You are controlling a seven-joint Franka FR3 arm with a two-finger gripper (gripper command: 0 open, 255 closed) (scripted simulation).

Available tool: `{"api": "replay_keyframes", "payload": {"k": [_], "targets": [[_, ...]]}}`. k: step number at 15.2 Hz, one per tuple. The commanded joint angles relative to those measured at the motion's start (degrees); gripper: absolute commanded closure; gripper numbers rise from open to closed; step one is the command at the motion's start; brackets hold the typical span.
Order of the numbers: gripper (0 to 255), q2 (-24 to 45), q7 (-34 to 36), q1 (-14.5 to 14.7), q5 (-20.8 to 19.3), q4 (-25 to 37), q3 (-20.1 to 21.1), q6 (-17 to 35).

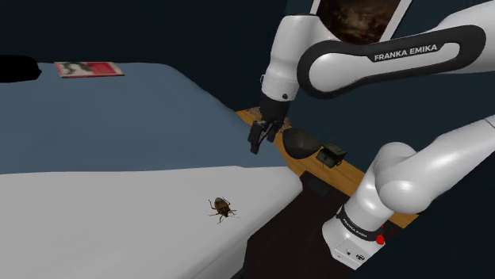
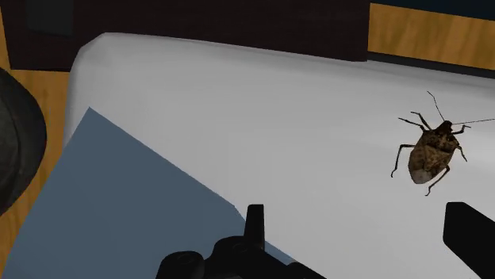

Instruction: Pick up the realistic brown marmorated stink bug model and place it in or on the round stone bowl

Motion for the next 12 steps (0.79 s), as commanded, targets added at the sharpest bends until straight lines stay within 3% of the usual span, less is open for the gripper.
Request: {"api": "replay_keyframes", "payload": {"k": [1, 7, 12], "targets": [[0, 2.9, 2.3, 0.6, 1.1, -0.3, 1.9, 3.0], [0, 13.7, 9.4, 1.8, 2.7, 1.1, 7.8, 11.8], [0, 24.6, 16.5, 2.4, 1.1, 4.2, 12.2, 18.8]]}}
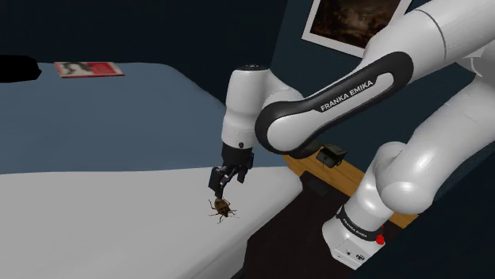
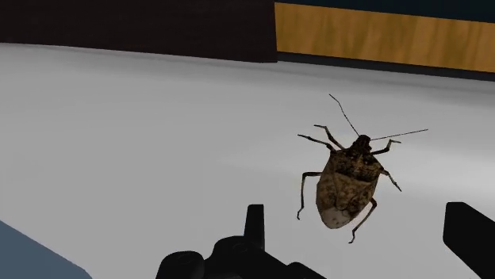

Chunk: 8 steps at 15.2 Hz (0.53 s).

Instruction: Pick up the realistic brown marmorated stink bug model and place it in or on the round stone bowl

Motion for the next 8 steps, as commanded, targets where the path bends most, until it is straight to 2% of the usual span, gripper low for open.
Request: {"api": "replay_keyframes", "payload": {"k": [1, 8], "targets": [[0, 4.4, 2.7, 0.0, -1.3, 1.7, 1.3, 2.4], [0, 9.2, 4.4, 0.1, -3.5, 0.0, 1.8, 8.6]]}}
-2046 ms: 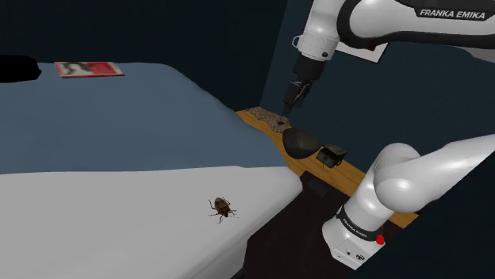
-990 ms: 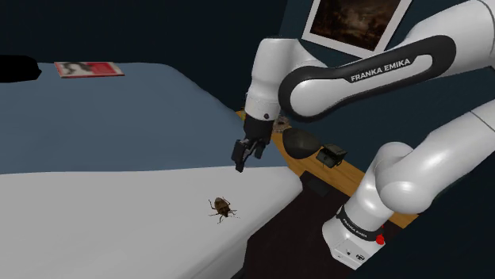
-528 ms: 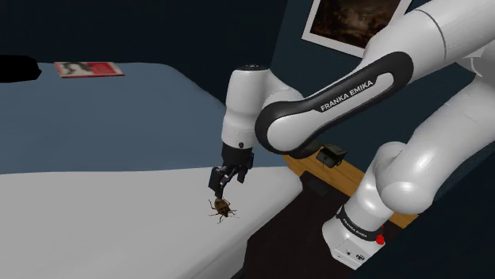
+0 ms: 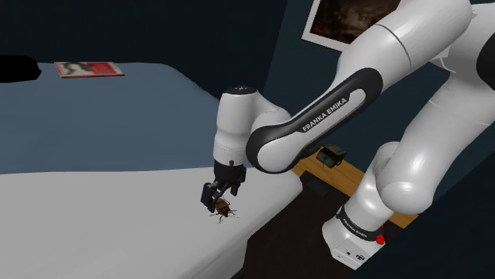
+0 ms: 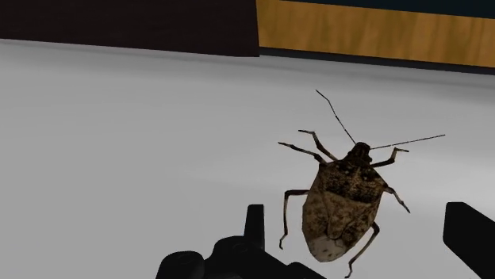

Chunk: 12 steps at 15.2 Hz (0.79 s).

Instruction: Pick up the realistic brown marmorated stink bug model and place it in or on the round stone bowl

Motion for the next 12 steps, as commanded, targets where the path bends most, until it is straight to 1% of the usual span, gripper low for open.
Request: {"api": "replay_keyframes", "payload": {"k": [1, 8, 9, 12], "targets": [[0, 1.1, 0.6, 0.1, -0.5, -0.3, 0.2, 1.4], [0, 1.1, 0.6, 0.1, -0.5, -0.3, 0.2, 1.4], [255, 1.1, 0.6, 0.1, -0.5, -0.3, 0.2, 1.4], [255, 1.1, 0.6, 0.1, -0.5, -0.3, 0.2, 1.3]]}}
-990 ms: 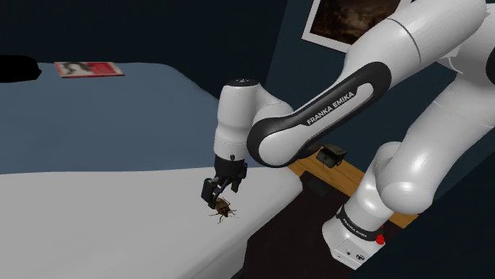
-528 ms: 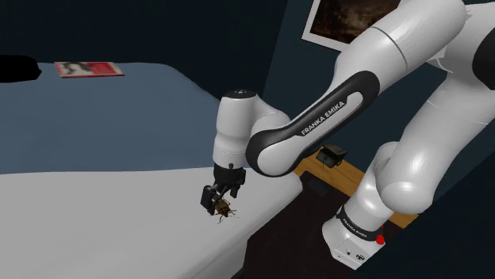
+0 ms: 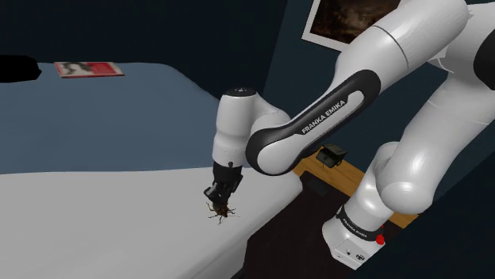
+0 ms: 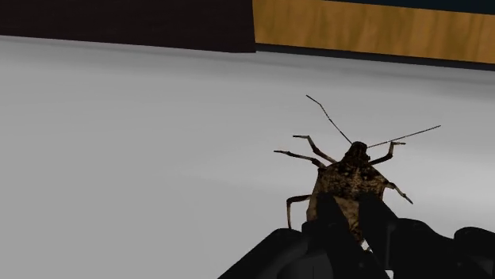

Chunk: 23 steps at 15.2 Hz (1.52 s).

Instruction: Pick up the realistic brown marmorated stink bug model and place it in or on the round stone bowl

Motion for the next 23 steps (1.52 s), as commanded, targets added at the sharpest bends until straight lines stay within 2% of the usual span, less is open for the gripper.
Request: {"api": "replay_keyframes", "payload": {"k": [1, 8, 9, 12, 13, 20, 23], "targets": [[255, 0.3, 0.0, 0.1, 0.0, -0.2, 0.1, 0.0], [255, -0.4, -0.2, 0.0, 0.3, -0.1, -0.1, -0.2], [0, -0.4, -0.2, 0.0, 0.3, -0.1, -0.1, -0.2], [0, -0.3, 4.3, -1.3, -1.0, 5.7, -1.2, -7.1], [0, -0.3, 4.4, -1.4, -1.0, 5.8, -1.3, -7.3], [0, 4.6, 6.4, -1.1, -3.6, 4.0, -1.1, -0.9], [0, 4.6, 6.4, -1.0, -3.6, 4.0, -1.1, -0.9]]}}
